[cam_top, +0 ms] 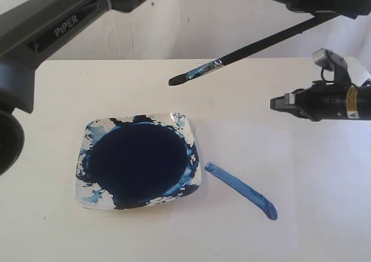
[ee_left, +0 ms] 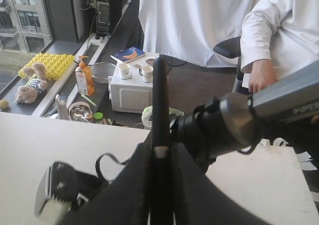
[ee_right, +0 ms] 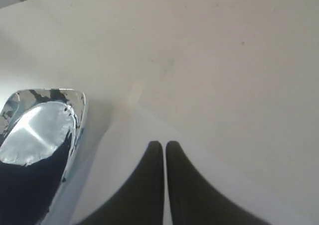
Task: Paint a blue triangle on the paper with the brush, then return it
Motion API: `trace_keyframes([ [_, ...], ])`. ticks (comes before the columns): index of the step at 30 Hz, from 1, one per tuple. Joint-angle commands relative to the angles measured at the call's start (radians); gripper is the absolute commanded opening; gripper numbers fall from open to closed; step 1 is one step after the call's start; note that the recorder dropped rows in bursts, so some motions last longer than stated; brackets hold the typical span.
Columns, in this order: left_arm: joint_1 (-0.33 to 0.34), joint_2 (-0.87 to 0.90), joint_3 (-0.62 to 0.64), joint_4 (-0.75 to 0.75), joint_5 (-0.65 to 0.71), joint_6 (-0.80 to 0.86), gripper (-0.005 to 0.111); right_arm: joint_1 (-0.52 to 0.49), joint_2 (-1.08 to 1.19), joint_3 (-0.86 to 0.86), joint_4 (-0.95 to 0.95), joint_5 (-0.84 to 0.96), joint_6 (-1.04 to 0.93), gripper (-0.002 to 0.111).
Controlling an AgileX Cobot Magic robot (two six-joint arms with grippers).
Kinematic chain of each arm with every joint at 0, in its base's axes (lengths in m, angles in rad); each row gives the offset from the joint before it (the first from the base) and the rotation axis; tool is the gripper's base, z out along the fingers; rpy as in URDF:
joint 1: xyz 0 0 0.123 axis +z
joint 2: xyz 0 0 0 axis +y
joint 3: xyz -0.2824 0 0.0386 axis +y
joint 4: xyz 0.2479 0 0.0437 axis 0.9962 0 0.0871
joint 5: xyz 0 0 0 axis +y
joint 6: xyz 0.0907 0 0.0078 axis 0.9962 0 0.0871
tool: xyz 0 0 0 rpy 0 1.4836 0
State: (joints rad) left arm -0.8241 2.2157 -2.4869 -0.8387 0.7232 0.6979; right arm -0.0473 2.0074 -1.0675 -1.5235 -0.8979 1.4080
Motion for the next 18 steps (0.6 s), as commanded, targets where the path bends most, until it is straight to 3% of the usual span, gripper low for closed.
trace_keyframes([
  [1, 0.022, -0.017, 0.001, -0.027, 0.048, 0.02, 0.0, -0.065, -0.075, -0.007, -0.002, -0.006, 0.052, 0.003],
  [11, 0.024, 0.039, 0.005, -0.044, 0.076, 0.07, 0.0, -0.208, -0.141, -0.007, 0.034, -0.147, 0.121, 0.003],
  [18, 0.024, 0.078, 0.021, -0.086, 0.067, 0.136, 0.0, -0.285, -0.141, 0.064, 0.262, -0.281, 0.077, 0.0],
])
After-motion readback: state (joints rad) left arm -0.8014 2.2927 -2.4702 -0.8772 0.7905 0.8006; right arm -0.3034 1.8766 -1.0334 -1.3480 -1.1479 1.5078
